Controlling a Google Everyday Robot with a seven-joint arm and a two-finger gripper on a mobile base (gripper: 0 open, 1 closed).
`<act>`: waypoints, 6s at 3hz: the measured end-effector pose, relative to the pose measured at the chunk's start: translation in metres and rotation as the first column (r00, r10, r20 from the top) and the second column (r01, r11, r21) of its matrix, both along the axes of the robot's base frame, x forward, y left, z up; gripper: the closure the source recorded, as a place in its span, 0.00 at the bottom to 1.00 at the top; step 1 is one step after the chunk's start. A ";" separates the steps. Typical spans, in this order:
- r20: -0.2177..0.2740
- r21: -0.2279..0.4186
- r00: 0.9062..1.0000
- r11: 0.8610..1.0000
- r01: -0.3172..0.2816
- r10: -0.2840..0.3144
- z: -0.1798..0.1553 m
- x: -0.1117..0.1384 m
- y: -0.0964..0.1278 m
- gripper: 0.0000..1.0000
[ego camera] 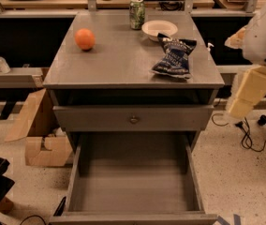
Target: Place orange into middle drawer
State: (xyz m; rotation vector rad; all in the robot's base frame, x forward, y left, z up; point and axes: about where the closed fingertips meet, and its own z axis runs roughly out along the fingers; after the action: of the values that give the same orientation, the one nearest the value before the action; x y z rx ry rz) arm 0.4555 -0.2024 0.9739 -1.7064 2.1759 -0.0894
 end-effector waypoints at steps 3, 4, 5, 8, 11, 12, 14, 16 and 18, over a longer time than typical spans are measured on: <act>0.224 0.546 0.974 0.832 -0.094 -0.037 0.003 0.162 0.158 0.00; 0.257 0.549 0.965 0.831 -0.093 -0.061 0.011 0.169 0.155 0.00; 0.257 0.549 0.965 0.831 -0.093 -0.061 0.011 0.169 0.155 0.00; 0.366 0.580 0.929 0.796 -0.175 -0.062 0.006 0.323 0.242 0.00; 0.203 0.698 0.977 0.709 -0.099 -0.064 -0.071 0.397 0.342 0.00; 0.161 0.736 0.984 0.673 -0.070 -0.073 -0.090 0.412 0.358 0.00; 0.098 0.772 0.991 0.636 -0.016 -0.093 -0.122 0.429 0.376 0.18; 0.083 0.793 0.992 0.609 -0.008 -0.096 -0.130 0.432 0.384 0.64; 0.105 0.793 0.992 0.608 -0.038 -0.075 -0.119 0.424 0.389 1.00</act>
Offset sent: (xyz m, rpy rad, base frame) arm 0.2006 0.1574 0.0130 0.6756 -0.2853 0.0257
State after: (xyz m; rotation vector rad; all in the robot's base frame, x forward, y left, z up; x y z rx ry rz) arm 0.8792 0.1869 0.8550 -1.0946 1.7038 0.6642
